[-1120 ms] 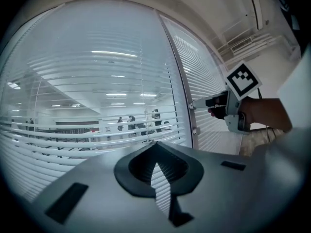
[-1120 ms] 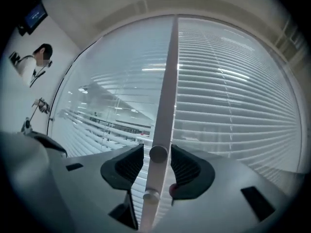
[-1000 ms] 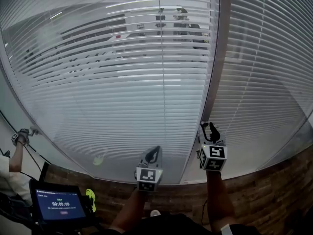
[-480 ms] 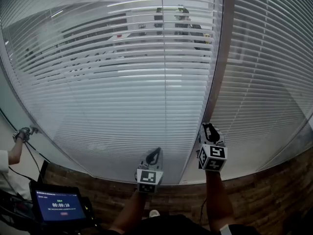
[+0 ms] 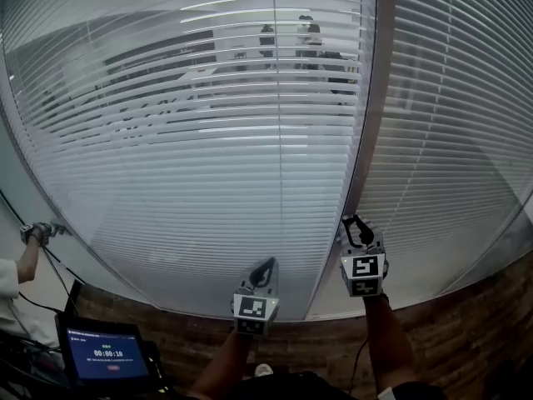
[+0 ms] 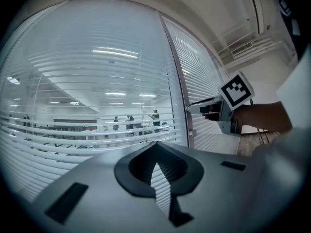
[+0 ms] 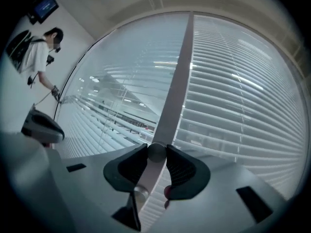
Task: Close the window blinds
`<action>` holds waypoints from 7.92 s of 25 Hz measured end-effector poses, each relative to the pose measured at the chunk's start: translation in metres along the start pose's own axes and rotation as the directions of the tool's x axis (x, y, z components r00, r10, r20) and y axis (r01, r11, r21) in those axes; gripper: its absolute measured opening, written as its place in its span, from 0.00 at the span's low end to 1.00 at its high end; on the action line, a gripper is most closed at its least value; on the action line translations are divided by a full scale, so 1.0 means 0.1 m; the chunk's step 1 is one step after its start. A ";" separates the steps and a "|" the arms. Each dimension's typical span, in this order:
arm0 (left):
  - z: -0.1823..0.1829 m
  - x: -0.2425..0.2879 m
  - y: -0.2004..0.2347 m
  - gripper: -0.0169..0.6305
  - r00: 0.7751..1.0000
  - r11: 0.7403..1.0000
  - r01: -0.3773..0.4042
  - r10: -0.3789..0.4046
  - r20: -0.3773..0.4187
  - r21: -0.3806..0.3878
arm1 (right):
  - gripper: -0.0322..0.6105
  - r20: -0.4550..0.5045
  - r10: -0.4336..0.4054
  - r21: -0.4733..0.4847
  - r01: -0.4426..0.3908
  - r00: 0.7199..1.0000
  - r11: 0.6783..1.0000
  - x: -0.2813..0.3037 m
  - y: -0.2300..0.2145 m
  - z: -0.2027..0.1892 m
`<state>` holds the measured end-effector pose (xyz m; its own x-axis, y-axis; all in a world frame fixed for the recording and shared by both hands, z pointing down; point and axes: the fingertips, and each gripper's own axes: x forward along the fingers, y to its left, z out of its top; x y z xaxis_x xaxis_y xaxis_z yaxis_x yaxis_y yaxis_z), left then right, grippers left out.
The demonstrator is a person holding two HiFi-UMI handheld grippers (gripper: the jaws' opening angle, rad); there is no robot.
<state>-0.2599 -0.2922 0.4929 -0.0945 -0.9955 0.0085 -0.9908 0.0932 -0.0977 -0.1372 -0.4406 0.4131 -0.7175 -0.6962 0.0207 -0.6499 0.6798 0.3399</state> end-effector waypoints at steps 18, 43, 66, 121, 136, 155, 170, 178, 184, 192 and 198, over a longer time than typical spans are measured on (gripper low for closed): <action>0.03 -0.01 -0.14 0.03 0.998 1.000 0.025 -0.025 -0.055 -0.015 | 0.25 -0.083 -0.016 -0.903 -0.068 0.996 0.425 0.00 0.16 -0.10; -0.03 -0.02 -0.08 0.03 0.998 1.000 0.005 -0.005 -0.061 -0.001 | 0.28 0.033 -0.038 0.430 0.020 0.999 0.902 0.04 -0.11 -0.06; 0.07 0.05 -0.19 0.03 0.997 0.998 0.036 -0.031 -0.074 0.055 | 0.24 -0.023 -0.038 -0.921 -0.007 0.999 0.389 0.02 0.09 -0.02; -0.14 -0.04 -0.26 0.03 0.993 0.999 0.051 -0.049 -0.104 0.018 | 0.25 -0.046 0.004 -0.677 -0.034 0.999 0.735 -0.01 0.12 -0.05; -0.18 -0.05 -0.27 0.03 0.993 0.999 0.053 -0.051 -0.107 0.011 | 0.25 -0.046 0.006 -0.885 -0.044 0.999 0.464 -0.01 0.14 -0.10; -0.19 -0.04 -0.30 0.03 0.992 0.998 0.061 -0.059 -0.108 0.013 | 0.25 0.050 -0.109 0.316 0.088 0.993 0.945 -0.03 -0.08 -0.05; -0.18 -0.04 -0.12 0.03 0.995 1.000 0.018 -0.017 -0.098 0.005 | 0.25 0.017 -0.142 -0.395 0.137 0.990 0.908 -0.04 0.02 -0.03; -0.20 -0.02 -0.06 0.03 0.995 1.000 0.010 -0.009 -0.101 0.014 | 0.25 0.066 -0.149 -0.273 0.161 0.987 0.948 -0.11 0.06 -0.03; -0.11 -0.05 -0.06 0.03 0.995 1.000 -0.001 -0.001 -0.099 -0.021 | 0.25 0.067 -0.113 -0.069 0.118 0.991 0.991 -0.32 0.12 -0.12; -0.05 -0.10 -0.11 0.03 0.992 1.000 -0.012 0.012 -0.128 0.000 | 0.11 0.054 -0.083 -0.039 0.085 0.995 0.996 -0.57 0.41 -0.21; -0.10 -0.28 0.02 0.03 0.993 0.997 -0.076 0.075 -0.092 -0.005 | 0.06 0.081 -0.021 0.012 0.020 0.997 1.000 -0.63 0.80 -0.15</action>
<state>-0.2605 -0.2639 0.5026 -0.1768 -0.9799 0.0927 -0.9814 0.1683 -0.0928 -0.1403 -0.3464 0.4528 -0.7220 -0.6891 -0.0623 -0.6668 0.6688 0.3289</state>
